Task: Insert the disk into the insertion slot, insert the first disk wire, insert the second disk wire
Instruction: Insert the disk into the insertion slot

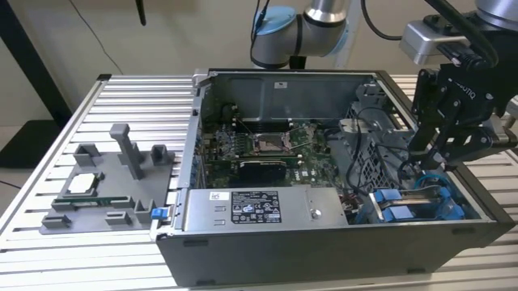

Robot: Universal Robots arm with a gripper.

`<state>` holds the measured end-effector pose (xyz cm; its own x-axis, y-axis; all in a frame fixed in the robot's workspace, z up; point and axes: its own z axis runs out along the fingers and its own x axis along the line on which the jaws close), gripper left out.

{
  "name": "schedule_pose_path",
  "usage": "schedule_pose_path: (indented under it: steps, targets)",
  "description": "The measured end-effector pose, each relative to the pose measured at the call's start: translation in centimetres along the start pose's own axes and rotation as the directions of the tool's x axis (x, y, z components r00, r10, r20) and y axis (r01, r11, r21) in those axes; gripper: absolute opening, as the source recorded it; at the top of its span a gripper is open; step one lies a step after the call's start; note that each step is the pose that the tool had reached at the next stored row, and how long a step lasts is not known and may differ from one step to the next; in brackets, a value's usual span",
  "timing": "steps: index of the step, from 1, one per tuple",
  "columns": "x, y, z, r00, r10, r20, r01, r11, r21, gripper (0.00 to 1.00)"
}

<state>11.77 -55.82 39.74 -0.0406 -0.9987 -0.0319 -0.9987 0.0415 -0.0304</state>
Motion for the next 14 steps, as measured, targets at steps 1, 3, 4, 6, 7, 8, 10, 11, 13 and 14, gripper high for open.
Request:
schedule_pose_path:
  steps: [1,3,4,6,7,8,10,11,13,14]
  targets:
    - [-0.1,0.0,0.03,1.0,-0.001,0.0017,0.001,1.0,0.0022,1.0]
    - [-0.31,0.01,0.19,1.0,-0.002,0.0042,0.002,1.0,0.0066,1.0]
    - [-0.39,0.02,0.28,1.0,-0.003,0.0053,0.003,1.0,0.0078,1.0]
    - [-0.55,0.03,0.43,1.0,-0.004,0.0087,0.004,1.0,0.009,1.0]
    - [-0.58,0.04,0.5,0.9999,-0.005,0.0102,0.004,0.9999,0.0111,1.0]
    - [-0.58,0.05,0.59,0.9999,-0.005,0.0119,0.004,0.9999,0.0137,1.0]
    - [-0.58,0.04,0.76,0.9999,-0.004,0.014,0.004,0.9998,0.0171,1.0]
    - [-0.58,0.05,0.84,0.9999,-0.004,0.0161,0.004,0.9998,0.0186,1.0]
    - [-0.62,0.04,0.97,0.9998,-0.004,0.0209,0.004,0.9998,0.0212,1.0]
    - [-0.65,0.03,1.04,0.9997,-0.004,0.0239,0.004,0.9997,0.0221,1.0]
